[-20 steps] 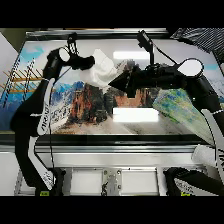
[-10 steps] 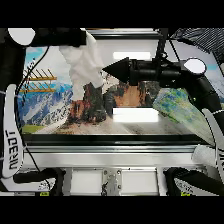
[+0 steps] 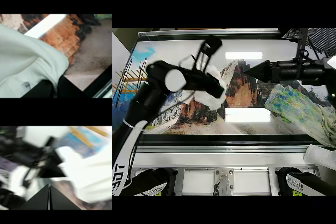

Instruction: Fold the clothes and pants, and hang the long-sleeved shirts on hangers.

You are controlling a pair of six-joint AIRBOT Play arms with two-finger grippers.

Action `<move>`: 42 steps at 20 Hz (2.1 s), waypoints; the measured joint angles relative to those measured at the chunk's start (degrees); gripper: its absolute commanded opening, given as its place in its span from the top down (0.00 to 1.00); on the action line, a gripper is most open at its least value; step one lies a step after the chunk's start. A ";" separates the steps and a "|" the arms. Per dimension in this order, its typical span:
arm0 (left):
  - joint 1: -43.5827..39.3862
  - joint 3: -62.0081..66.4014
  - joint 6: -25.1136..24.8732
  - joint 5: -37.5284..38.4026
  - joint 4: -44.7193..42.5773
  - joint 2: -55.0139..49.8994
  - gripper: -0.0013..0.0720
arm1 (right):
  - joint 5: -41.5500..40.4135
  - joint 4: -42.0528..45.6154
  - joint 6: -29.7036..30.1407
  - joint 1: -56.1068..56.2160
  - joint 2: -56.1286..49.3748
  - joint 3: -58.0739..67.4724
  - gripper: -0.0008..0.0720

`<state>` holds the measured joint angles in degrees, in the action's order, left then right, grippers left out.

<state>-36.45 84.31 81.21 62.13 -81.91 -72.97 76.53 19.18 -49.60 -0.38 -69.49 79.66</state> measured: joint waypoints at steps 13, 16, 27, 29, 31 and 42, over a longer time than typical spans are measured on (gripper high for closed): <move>-11.32 -5.40 13.35 -6.60 -0.87 1.97 0.04 | -10.45 60.33 -40.89 -2.27 10.40 -0.94 0.00; -0.17 -10.97 19.10 -7.06 -0.81 4.24 0.04 | -9.79 55.95 -39.85 -2.10 5.64 -3.74 0.00; 22.73 -34.93 13.46 -12.39 27.78 -4.59 0.04 | -12.96 43.25 -26.36 16.87 -12.66 -11.74 0.00; 22.25 -35.52 11.45 -12.79 31.67 -7.28 0.04 | -14.97 42.91 -25.29 20.65 -13.88 -11.89 0.00; 21.00 -35.36 9.88 -13.03 34.47 -9.57 0.04 | -18.14 42.66 -24.44 24.17 -14.91 -11.96 0.00; 15.87 -31.82 5.22 -11.43 37.68 -14.80 0.68 | -23.89 42.66 -23.65 28.68 -16.68 -12.00 0.89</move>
<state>-20.58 52.49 86.43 50.70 -44.23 -87.77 52.64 61.84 -73.25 28.29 -86.17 67.66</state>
